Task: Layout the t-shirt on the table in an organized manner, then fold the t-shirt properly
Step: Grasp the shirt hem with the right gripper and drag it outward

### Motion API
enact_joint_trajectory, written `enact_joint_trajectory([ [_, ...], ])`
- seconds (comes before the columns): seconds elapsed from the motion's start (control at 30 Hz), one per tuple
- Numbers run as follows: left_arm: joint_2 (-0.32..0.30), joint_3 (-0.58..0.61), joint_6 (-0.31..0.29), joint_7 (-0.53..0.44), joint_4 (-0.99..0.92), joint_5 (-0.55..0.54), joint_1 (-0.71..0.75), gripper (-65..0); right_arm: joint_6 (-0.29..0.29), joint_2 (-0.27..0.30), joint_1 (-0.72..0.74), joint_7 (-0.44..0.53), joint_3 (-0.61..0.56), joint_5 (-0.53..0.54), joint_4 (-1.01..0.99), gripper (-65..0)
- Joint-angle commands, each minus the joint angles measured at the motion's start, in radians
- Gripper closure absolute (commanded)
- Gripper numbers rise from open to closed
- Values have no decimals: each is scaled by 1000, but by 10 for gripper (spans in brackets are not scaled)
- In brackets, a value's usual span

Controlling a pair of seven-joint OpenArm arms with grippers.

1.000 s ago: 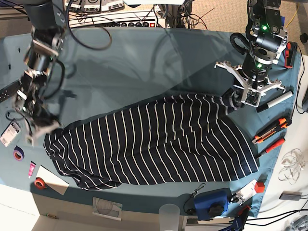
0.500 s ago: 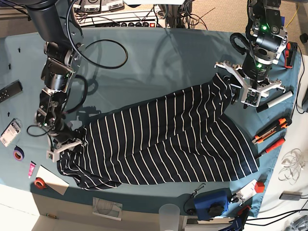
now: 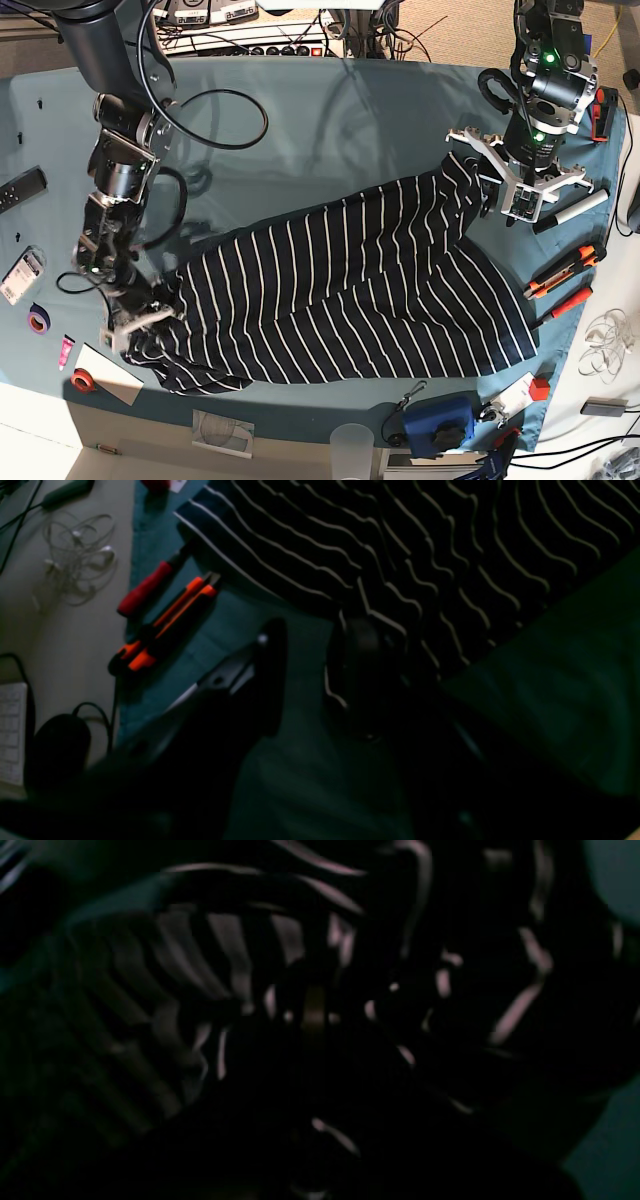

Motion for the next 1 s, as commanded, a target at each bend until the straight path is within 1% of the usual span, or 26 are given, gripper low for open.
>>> enact_joint_trajectory([
  [0.0, -5, -6, 5, -26, 19, 2, -3, -211, 48, 9, 32, -3, 1, 54, 51, 0],
  [0.03, -6, -6, 4, -26, 19, 2, -3, -211, 77, 9, 27, -36, 1, 87, 85, 0],
  [0.07, -6, -6, 5, -26, 19, 2, -3, -211, 91, 9, 21, -71, 1, 117, 122, 0],
  [0.13, -5, -6, 4, -26, 19, 2, -3, -211, 90, 10, 6, -142, 1, 149, 202, 0],
  [0.23, -6, -6, 5, -26, 19, 2, -3, -211, 90, 9, -35, -230, 1, 152, 351, 0],
  [0.33, -6, -6, 7, -26, 19, 2, -3, -211, 90, 13, -108, -299, 1, 198, 542, 0],
  [0.43, -6, -6, 7, -26, 19, 2, -3, -211, 87, 32, -192, -381, 2, 245, 726, 0],
  [0.53, -6, -6, 7, -25, 19, 2, -2, -211, 87, 63, -296, -390, 3, 267, 850, 0],
  [0.6, -6, -6, 7, -26, 19, 2, -2, -211, 87, 78, -367, -391, 25, 316, 916, 0],
  [0.7, -5, -6, 7, -26, 19, 2, -2, -211, 87, 77, -466, -395, 121, 436, 1023, 0],
  [0.8, -5, -6, 7, -26, 19, 2, -2, -211, 93, 75, -556, -396, 268, 529, 1133, 0],
  [0.9, -5, -6, 7, -26, 19, 2, -2, -211, 134, 76, -624, -395, 411, 610, 1218, 0],
  [0.97, -5, -5, 7, -26, 19, 2, -2, -211, 145, 76, -643, -387, 476, 646, 1240, 0],
])
